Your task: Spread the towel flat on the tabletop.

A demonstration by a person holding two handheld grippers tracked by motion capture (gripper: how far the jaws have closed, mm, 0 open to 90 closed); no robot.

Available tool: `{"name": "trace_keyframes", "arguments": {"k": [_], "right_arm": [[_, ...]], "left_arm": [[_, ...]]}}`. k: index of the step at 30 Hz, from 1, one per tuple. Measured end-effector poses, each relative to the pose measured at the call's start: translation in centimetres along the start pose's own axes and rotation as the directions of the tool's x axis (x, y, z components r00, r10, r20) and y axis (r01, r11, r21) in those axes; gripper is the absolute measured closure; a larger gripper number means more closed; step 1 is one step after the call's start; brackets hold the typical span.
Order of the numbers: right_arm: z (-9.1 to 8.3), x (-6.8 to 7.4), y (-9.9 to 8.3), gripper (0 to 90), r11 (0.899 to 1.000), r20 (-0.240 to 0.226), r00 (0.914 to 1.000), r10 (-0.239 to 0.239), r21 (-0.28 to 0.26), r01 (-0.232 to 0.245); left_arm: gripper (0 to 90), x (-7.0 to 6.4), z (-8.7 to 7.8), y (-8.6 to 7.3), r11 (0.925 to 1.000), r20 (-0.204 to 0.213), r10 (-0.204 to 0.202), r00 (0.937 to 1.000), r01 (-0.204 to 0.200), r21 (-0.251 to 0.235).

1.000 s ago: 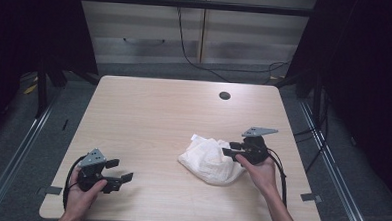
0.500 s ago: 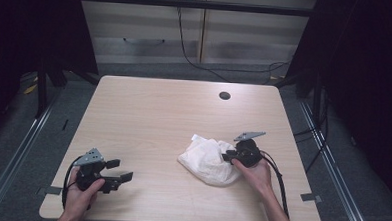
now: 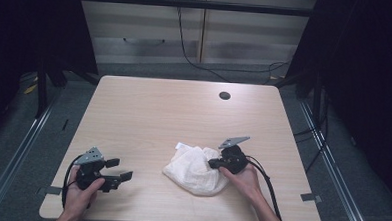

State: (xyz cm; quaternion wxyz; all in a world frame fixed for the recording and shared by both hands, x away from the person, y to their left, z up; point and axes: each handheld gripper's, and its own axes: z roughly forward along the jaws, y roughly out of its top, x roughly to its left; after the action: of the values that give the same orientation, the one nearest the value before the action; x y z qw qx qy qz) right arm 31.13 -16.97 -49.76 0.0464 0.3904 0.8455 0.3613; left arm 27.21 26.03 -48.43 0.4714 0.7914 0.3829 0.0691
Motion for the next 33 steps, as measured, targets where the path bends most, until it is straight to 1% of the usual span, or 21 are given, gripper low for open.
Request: {"name": "trace_keyframes", "arguments": {"k": [3, 4, 5, 7, 8, 9, 11, 13, 17, 18, 21, 23, 24, 25, 27, 28, 29, 30, 31, 32, 33], "right_arm": [[0.3, 0.4, 0.0, 87.3, 1.000, -0.023, 0.9997, 0.001, -0.008, -0.001], [0.4, 0.6, 0.1, 87.3, 1.000, -0.022, 0.9997, -0.010, -0.004, 0.010], [0.4, 0.6, 0.1, 87.3, 1.000, -0.022, 0.9997, -0.010, -0.004, 0.010], [0.7, 1.0, 0.2, 87.2, 1.000, -0.042, 0.9989, -0.020, -0.013, 0.020], [0.7, 1.0, 0.2, 87.2, 1.000, -0.042, 0.9989, -0.020, -0.013, 0.020], [1.0, 1.4, 0.2, 87.2, 0.999, -0.052, 0.9983, -0.026, -0.021, 0.025], [1.1, 1.6, 0.3, 87.2, 0.999, -0.054, 0.9981, -0.030, -0.020, 0.029], [1.5, 2.4, 0.6, 87.2, 0.999, -0.060, 0.9969, -0.051, -0.011, 0.051], [2.0, 2.8, 1.0, 87.2, 0.999, -0.072, 0.9960, -0.053, -0.009, 0.053], [2.2, 3.1, 1.2, 87.2, 0.998, -0.078, 0.9952, -0.059, -0.007, 0.058], [2.4, 3.3, 1.3, 87.0, 0.998, -0.078, 0.9946, -0.069, -0.012, 0.068], [2.5, 3.5, 1.5, 83.8, 0.997, -0.071, 0.9946, -0.075, -0.004, 0.075], [2.5, 3.5, 1.5, 79.1, 0.997, -0.079, 0.9938, -0.078, -0.016, 0.077], [2.5, 3.5, 1.5, 79.1, 0.997, -0.079, 0.9938, -0.078, -0.016, 0.077], [2.5, 3.5, 1.5, 70.2, 0.997, -0.084, 0.9938, -0.073, -0.020, 0.072], [2.4, 3.5, 1.6, 66.7, 0.997, -0.067, 0.9944, -0.081, -0.022, 0.080], [2.1, 3.6, 1.7, 65.0, 0.996, -0.069, 0.9936, -0.089, -0.035, 0.087], [1.8, 3.6, 1.8, 62.0, 0.995, -0.064, 0.9941, -0.088, -0.046, 0.085], [1.3, 3.5, 1.9, 59.7, 0.994, -0.060, 0.9941, -0.090, -0.063, 0.087], [0.8, 3.4, 2.0, 58.1, 0.994, -0.062, 0.9952, -0.075, -0.083, 0.070], [0.3, 3.3, 2.0, 56.9, 0.993, -0.062, 0.9956, -0.070, -0.100, 0.064]], "left_arm": [[21.7, 0.0, 0.1, 0.0, 1.0000, -0.013, 0.005, 0.9999, -0.005, 0.006], [21.7, 0.0, 0.1, 0.0, 1.0000, -0.013, 0.005, 0.9999, -0.005, 0.006], [21.7, 0.0, 0.1, 0.0, 1.0000, -0.017, 0.006, 0.9998, -0.006, 0.006], [22.1, 0.0, 0.2, 0.0, 1.0000, -0.016, 0.006, 0.9999, -0.006, 0.007], [22.1, -0.1, 0.2, 0.0, 0.9999, -0.017, 0.010, 0.9998, -0.009, 0.010], [22.2, -0.1, 0.2, 0.1, 0.9998, -0.018, 0.014, 0.9997, -0.014, 0.012], [22.2, -0.2, 0.3, 0.1, 0.9997, -0.022, 0.018, 0.9996, -0.018, 0.015], [21.8, -0.2, 0.4, 0.1, 0.9997, -0.026, 0.018, 0.9995, -0.018, 0.016], [22.1, -0.2, 0.5, 0.1, 0.9994, -0.034, 0.023, 0.9991, -0.023, 0.026], [22.3, -0.2, 0.5, 0.1, 0.9994, -0.030, 0.022, 0.9993, -0.021, 0.028], [21.9, -0.2, 0.5, 0.1, 0.9992, -0.023, 0.034, 0.9992, -0.033, 0.023], [22.0, -0.2, 0.5, 0.2, 0.9992, -0.026, 0.036, 0.9990, -0.035, 0.017], [21.4, -0.1, 0.5, 0.2, 0.9995, -0.015, 0.028, 0.9995, -0.028, 0.014], [21.3, -0.1, 0.5, 0.2, 0.9995, -0.015, 0.028, 0.9995, -0.028, 0.014], [21.3, -0.1, 0.6, 0.2, 0.9995, -0.015, 0.020, 0.9997, -0.019, 0.023], [23.3, -0.1, 0.6, 0.3, 0.9992, -0.014, 0.011, 0.9998, -0.011, 0.038], [23.3, -0.2, 0.6, 0.3, 0.9991, -0.006, 0.004, 1.0000, -0.004, 0.042], [24.0, -0.2, 0.6, 0.3, 0.9990, -0.003, 0.013, 0.9999, -0.013, 0.044], [24.5, -0.3, 0.6, 0.3, 0.9989, -0.013, 0.023, 0.9997, -0.022, 0.042], [25.6, -0.3, 0.6, 0.3, 0.9991, -0.007, 0.022, 0.9997, -0.022, 0.037], [27.9, -0.4, 0.5, 0.4, 0.9994, -0.005, 0.018, 0.9998, -0.018, 0.028]]}}
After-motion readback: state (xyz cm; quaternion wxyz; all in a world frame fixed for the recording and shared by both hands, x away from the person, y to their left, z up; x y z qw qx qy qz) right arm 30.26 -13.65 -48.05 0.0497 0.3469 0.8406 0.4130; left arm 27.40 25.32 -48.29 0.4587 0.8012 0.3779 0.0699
